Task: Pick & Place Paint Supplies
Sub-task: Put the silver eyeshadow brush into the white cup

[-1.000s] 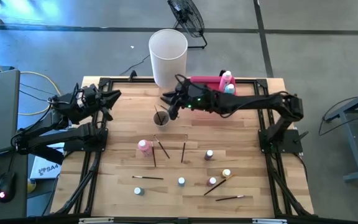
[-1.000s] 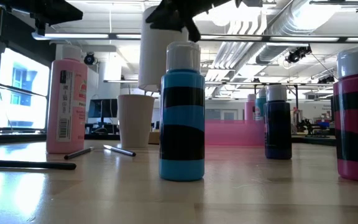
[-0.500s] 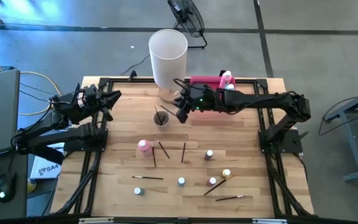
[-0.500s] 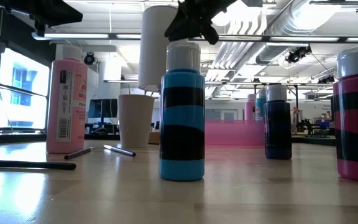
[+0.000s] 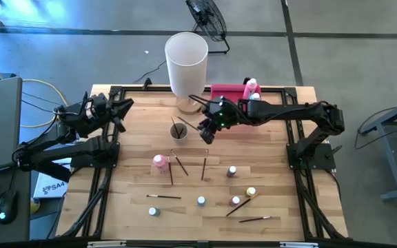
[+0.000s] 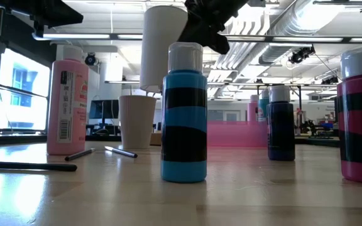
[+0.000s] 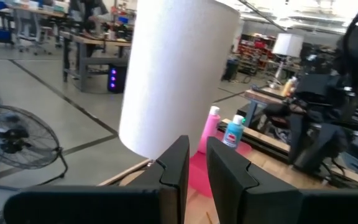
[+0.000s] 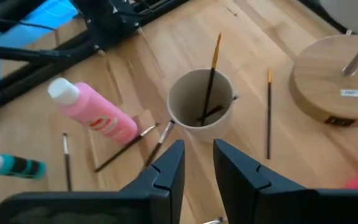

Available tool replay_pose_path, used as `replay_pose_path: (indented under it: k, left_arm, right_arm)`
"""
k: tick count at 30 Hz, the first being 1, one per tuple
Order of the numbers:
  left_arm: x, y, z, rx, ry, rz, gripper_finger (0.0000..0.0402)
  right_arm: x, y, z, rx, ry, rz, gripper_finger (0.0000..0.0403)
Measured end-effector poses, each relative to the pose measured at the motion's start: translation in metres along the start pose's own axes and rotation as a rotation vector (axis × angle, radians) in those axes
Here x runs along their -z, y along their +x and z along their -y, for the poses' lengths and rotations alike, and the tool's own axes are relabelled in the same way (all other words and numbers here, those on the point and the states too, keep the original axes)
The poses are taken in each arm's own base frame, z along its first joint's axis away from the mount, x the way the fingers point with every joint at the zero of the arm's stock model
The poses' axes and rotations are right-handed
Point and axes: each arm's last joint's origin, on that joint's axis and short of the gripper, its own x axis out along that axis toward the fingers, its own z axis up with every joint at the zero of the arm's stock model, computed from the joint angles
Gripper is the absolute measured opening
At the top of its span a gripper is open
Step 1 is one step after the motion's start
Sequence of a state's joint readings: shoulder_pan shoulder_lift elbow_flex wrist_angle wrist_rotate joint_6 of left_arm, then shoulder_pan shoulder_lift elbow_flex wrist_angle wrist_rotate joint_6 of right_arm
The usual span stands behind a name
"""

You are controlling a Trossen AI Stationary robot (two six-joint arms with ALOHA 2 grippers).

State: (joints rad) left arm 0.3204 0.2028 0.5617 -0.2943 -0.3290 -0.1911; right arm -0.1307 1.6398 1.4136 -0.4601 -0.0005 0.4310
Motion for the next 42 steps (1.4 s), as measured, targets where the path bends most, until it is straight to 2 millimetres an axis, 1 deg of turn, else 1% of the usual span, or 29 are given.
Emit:
replay_pose_path:
  k: [8,10,13,17,19,23,32,37,42]
  left_arm:
    - [-0.001,0.000,0.000,-0.005,-0.002,0.007,0.0054]
    - [-0.001,0.000,0.000,-0.005,-0.002,0.008,0.0054]
    - [-0.001,0.000,0.000,-0.005,-0.002,0.007,0.0054]
    - [0.000,0.000,0.000,-0.006,-0.002,0.006,0.0054]
    - [0.000,0.000,0.000,-0.005,-0.002,0.005,0.0054]
    - [0.000,0.000,0.000,-0.006,0.001,0.001,0.0054]
    - [0.007,0.000,-0.002,-0.020,0.028,-0.071,0.0054]
    - [0.012,-0.001,-0.003,-0.026,0.045,-0.121,0.0054]
    - [0.014,-0.001,-0.003,-0.031,0.053,-0.143,0.0054]
  right_arm:
    - [0.000,0.000,0.000,-0.009,0.189,-0.006,0.0078]
    - [0.002,0.000,-0.001,-0.069,0.265,-0.058,0.0078]
    - [0.002,-0.001,-0.001,-0.209,0.341,-0.156,0.0078]
    - [0.004,-0.001,-0.006,-0.248,0.360,-0.182,0.0078]
    - [0.005,-0.001,-0.008,-0.225,0.385,-0.172,0.0078]
    - [0.006,0.000,-0.011,-0.158,0.526,-0.142,0.0078]
    - [0.015,-0.001,-0.021,0.067,0.816,0.012,0.0078]
    - [0.026,-0.001,-0.026,0.160,0.905,0.014,0.0078]
    - [0.037,-0.003,-0.030,0.255,0.903,0.030,0.0078]
